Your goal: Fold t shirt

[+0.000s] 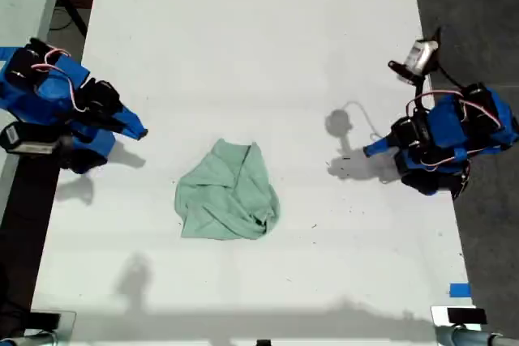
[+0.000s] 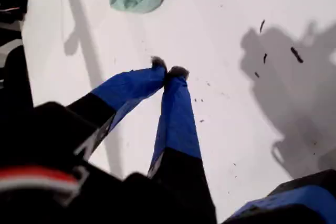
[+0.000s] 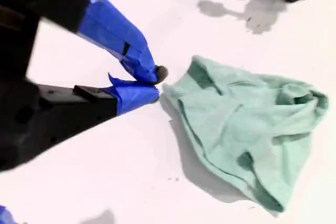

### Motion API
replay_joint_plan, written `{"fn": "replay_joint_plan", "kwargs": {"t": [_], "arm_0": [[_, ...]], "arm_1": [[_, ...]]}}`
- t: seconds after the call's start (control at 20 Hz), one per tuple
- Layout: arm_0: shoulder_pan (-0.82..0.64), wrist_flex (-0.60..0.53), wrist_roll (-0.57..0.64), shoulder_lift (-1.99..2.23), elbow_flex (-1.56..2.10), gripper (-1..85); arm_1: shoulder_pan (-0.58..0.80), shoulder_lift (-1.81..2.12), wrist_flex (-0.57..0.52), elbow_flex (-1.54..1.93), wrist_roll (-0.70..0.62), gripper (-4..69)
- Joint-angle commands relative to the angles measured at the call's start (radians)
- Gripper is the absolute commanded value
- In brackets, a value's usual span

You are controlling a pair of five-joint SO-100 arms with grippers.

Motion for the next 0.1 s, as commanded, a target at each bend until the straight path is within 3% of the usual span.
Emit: {"fn": "replay_joint_plan", "kwargs": {"t": [0.0,0.05], "arm_0": [[0.092,-0.221,-0.078,0.21,0.35,-0.3],[0.112,-0.31,-0.089,0.284,0.485,-0.3]], "arm_1": [[-0.097,0.252,-0.048,0.219,0.06,2.3],[-0.117,0.262,-0.035,0.267,0.087,3.9]]}}
